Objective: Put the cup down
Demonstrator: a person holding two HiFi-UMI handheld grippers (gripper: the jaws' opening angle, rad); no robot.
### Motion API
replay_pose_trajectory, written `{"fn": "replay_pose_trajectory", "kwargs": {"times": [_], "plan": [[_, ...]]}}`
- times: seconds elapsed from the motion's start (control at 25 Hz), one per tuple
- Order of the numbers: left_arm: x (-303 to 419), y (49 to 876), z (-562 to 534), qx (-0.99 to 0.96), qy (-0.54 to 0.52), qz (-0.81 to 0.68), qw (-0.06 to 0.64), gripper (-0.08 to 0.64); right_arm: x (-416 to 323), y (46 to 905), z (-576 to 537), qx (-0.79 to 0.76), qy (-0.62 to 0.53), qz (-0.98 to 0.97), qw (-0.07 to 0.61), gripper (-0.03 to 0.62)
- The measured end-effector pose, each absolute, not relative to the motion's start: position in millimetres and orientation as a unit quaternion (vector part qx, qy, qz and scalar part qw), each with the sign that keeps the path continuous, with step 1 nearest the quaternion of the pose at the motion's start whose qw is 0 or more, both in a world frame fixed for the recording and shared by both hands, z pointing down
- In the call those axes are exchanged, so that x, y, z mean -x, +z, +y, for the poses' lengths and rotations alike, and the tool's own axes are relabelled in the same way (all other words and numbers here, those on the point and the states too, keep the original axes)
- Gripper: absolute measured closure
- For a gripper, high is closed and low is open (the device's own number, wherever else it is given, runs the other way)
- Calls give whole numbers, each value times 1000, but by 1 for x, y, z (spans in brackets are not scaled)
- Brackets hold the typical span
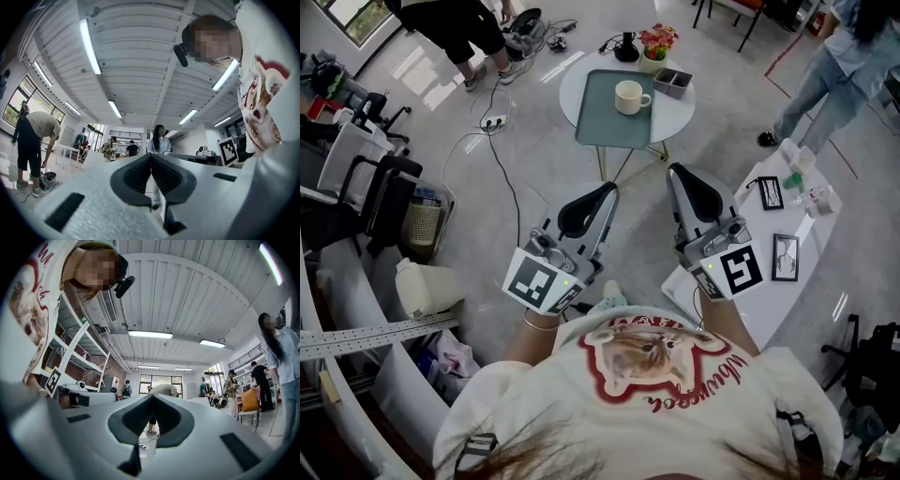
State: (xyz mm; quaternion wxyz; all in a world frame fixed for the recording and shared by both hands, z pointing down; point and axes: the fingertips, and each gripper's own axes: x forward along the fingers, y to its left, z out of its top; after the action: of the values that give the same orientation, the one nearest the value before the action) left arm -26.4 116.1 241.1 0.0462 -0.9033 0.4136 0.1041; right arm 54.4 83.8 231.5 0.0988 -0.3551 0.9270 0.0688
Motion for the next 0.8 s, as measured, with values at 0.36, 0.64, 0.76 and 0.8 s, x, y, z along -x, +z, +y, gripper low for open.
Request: {"fn": "replay_pose_trajectory", "kwargs": {"times": [0.36,0.64,0.76,0.8], "plan": [[-42,247,176,894,116,430,35,546,-113,240,144,327,56,939,89,564],[-62,257,217,878,111,466,25,546,-135,245,174,302,45,948,91,563],[-60,256,230,874,109,472,27,546,-134,243,185,297,46,949,93,565],[-58,256,233,873,109,474,28,546,-132,242,187,296,48,949,94,563]]}}
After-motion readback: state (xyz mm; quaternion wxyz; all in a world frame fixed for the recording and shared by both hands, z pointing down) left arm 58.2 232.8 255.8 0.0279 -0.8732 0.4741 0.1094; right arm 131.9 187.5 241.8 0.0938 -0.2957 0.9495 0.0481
